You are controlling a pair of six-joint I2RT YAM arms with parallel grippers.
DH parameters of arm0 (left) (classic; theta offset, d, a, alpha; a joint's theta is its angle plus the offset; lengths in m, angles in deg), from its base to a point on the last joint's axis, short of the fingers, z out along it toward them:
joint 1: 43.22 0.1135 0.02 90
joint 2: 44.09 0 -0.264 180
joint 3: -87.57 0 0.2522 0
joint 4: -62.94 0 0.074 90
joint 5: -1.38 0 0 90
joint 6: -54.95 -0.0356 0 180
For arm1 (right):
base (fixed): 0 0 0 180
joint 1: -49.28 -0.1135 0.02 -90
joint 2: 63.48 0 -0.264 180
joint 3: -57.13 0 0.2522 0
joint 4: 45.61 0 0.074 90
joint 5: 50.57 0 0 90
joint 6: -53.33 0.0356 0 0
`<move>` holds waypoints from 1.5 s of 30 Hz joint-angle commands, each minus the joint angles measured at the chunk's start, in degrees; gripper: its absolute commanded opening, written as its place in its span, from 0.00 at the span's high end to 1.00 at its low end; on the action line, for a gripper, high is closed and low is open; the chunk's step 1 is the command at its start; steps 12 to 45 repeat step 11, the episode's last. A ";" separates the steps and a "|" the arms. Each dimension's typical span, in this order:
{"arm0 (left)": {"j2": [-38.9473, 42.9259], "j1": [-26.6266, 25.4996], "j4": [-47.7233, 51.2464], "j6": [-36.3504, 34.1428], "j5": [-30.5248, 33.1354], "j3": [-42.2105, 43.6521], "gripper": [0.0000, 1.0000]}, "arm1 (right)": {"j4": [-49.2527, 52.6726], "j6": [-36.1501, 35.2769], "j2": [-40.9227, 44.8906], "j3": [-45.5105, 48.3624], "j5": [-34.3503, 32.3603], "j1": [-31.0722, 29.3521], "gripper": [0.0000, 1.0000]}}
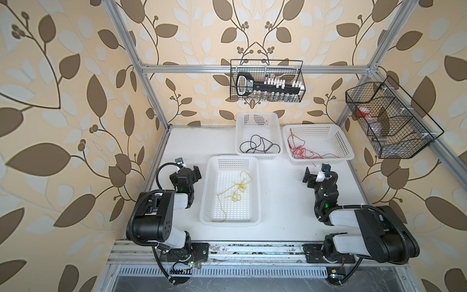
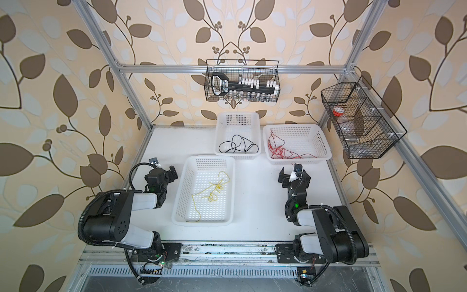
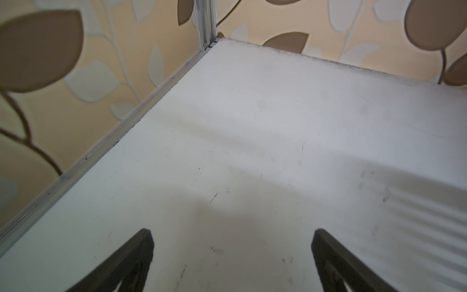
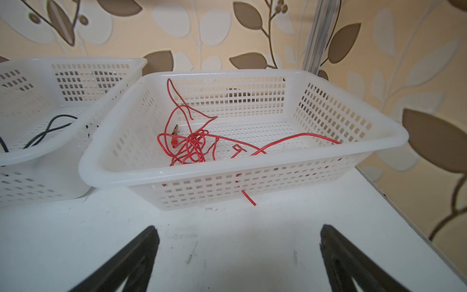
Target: Untangle the cables
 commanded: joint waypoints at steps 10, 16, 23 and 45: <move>0.25 -0.16 -0.02 -0.57 -0.55 -0.33 0.01 | 0.92 -0.50 -0.09 -0.78 7.00 3.26 0.00; 0.31 -0.16 0.00 -0.57 -0.55 -0.40 0.01 | 0.81 -0.54 -0.12 -0.64 6.61 3.12 0.00; 0.31 -0.16 0.00 -0.57 -0.55 -0.40 0.01 | 0.81 -0.54 -0.12 -0.64 6.61 3.12 0.00; 0.31 -0.16 0.00 -0.57 -0.55 -0.40 0.01 | 0.81 -0.54 -0.12 -0.64 6.61 3.12 0.00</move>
